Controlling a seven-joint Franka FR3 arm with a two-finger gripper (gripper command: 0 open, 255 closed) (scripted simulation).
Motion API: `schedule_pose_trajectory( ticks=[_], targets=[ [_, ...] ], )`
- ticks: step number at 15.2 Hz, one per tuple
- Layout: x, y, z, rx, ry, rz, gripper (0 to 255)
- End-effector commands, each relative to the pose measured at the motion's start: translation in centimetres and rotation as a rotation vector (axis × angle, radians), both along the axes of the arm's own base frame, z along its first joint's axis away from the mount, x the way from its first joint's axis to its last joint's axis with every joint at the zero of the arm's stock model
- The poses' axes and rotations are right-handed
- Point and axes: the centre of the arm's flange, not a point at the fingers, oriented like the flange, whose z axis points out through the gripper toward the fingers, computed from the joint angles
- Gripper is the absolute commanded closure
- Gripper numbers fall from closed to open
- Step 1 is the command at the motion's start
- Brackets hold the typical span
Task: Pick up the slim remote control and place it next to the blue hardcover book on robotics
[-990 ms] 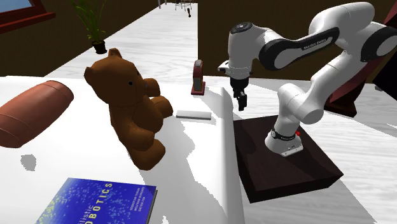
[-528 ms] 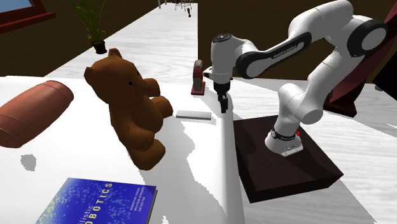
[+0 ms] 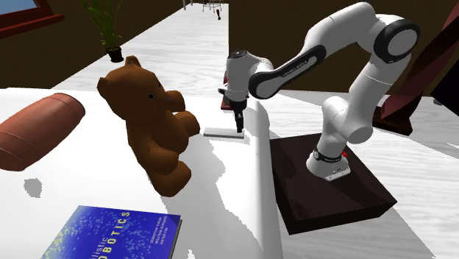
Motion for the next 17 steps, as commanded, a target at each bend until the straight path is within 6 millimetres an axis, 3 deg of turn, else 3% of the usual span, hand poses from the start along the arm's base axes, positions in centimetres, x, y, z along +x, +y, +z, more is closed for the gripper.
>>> schedule_pose_trajectory(
  ticks=[1,6,13,17],
  targets=[
    [1.8,-1.7,-1.2,0.001,-0.016,0.001,0],
    [5.9,-5.3,-4.2,0.007,-0.052,0.002,0],
    [5.9,-5.4,-7.9,0.007,-0.052,0.002,0],
    [5.9,-5.4,-8.2,0.007,-0.052,0.002,0]
  ],
)
